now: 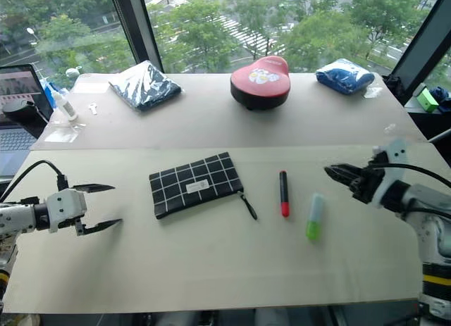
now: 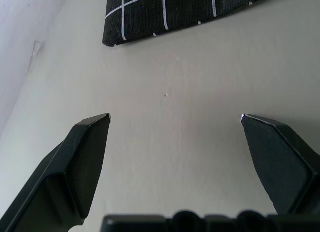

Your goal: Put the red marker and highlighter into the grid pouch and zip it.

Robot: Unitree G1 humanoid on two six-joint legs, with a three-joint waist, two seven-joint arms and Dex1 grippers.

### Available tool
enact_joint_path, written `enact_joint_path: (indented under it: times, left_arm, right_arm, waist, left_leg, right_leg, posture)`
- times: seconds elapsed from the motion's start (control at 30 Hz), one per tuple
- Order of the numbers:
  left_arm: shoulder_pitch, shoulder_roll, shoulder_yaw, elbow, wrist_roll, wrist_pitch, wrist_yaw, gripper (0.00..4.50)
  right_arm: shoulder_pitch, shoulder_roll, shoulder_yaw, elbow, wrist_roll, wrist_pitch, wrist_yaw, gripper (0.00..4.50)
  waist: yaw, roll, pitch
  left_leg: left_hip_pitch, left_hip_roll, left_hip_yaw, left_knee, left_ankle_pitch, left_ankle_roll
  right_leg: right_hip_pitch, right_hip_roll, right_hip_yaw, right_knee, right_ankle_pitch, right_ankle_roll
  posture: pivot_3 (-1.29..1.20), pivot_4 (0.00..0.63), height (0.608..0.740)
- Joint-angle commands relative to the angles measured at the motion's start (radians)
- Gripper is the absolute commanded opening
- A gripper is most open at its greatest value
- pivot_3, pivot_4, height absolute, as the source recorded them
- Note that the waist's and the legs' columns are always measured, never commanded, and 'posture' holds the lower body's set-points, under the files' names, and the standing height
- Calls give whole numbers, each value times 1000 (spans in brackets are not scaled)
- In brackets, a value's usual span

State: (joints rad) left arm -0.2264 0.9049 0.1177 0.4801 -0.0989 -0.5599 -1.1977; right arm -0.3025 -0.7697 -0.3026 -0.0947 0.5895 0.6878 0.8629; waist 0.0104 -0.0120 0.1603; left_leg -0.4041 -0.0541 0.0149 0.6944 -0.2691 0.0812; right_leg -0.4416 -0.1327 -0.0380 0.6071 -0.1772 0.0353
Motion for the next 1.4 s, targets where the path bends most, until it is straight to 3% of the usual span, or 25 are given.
enact_joint_path:
  times: [0.03,0.2,0.33,0.57,0.77,0.97,1.4]
  left_arm:
    - [-32,2,-62,-16,19,-53,-34,4500]
    - [-63,-21,-124,-80,-3,-62,-51,4500]
    - [-84,-37,-146,-107,-10,-59,-42,4500]
    - [-105,-56,-176,-102,10,-86,-19,4500]
    - [-123,-72,-193,-106,12,-88,-3,4500]
    - [-127,-74,-202,-124,8,-71,1,4500]
    - [-142,-65,-200,-116,1,-58,6,4500]
  right_arm:
    - [-83,45,108,-72,2,-2,0,68]
    - [-177,139,348,-59,-131,-55,-13,68]
    - [-244,208,450,30,-240,-122,-41,68]
    - [-322,265,535,190,-384,-226,-57,68]
    - [-310,280,601,188,-441,-248,-15,68]
    - [-338,322,572,203,-440,-223,-33,68]
    - [-342,281,671,278,-582,-272,8,68]
  waist:
    - [0,0,0]
    - [2,0,0]
    - [1,0,0]
    - [-2,0,0]
    - [-5,0,0]
    - [-10,0,0]
    - [-13,0,0]
  left_leg:
    - [0,0,0,0,2,3]
    - [0,-2,0,0,2,4]
    - [-1,-3,0,1,2,3]
    - [0,-4,0,1,5,-2]
    - [0,-4,0,1,6,-2]
    - [0,-3,0,1,6,-2]
    - [1,-4,0,1,6,-3]
  right_leg:
    - [0,1,0,0,0,0]
    - [0,1,-2,1,0,0]
    - [-1,2,-2,2,0,0]
    - [0,4,-3,3,0,1]
    - [0,5,-3,4,0,1]
    - [0,6,-3,4,0,1]
    - [1,6,-3,4,0,1]
  posture:
    - [0,150,740]
    - [0,150,740]
    - [0,150,740]
    - [0,150,740]
    - [0,150,740]
    - [0,150,740]
    - [0,150,740]
